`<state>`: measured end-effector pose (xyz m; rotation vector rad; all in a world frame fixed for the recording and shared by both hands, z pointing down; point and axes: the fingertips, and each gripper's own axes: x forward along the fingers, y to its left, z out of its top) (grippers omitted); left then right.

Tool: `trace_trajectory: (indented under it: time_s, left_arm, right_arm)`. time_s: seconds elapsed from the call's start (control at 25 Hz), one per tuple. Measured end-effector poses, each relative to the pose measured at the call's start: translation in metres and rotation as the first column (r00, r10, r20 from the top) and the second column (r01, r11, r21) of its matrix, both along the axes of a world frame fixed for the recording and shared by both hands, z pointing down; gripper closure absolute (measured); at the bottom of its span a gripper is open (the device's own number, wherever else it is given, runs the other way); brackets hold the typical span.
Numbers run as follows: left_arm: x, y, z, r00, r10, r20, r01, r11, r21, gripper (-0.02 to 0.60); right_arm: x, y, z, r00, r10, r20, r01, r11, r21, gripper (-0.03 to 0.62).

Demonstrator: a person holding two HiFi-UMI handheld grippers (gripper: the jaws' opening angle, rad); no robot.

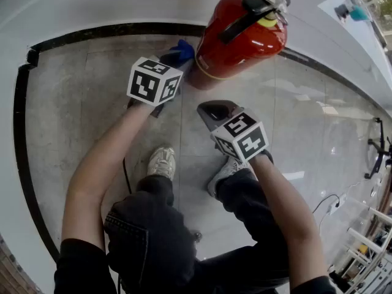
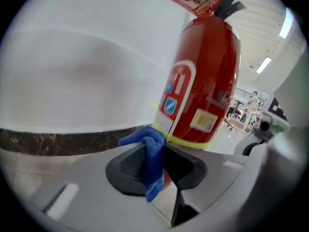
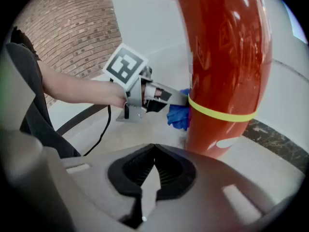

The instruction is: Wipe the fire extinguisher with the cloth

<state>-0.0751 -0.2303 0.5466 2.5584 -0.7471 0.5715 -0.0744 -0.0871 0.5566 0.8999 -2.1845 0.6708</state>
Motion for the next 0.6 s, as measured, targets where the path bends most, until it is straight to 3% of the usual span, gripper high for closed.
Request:
trace_trajectory:
  time_s: [0.16, 0.36, 0.6]
  left_arm:
    - [0.003, 0.007, -0.066, 0.996, 0.066, -0.065, -0.061, 0.996, 0.072, 0.482]
    - [0.003, 0.007, -0.122, 0.975, 0.191, -0.118, -0.169, 0.97, 0.174, 0.482]
    - [0.004, 0.013, -0.188, 0.937, 0.325, -0.129, -0.263, 0.898, 0.353, 0.481]
  right_arm:
    - [-0.003, 0.0, -0.013, 1.0, 0.026, 0.007, -0.026, 1.0, -0.001, 0.591]
    - [0.004, 0.001, -0.017, 0.998, 0.057, -0.005, -0.057, 0.998, -0.008, 0.591]
    - [-0.001, 0.002, -0.012, 0.998, 0.067, -0.017, -0.067, 0.998, -0.021, 0.591]
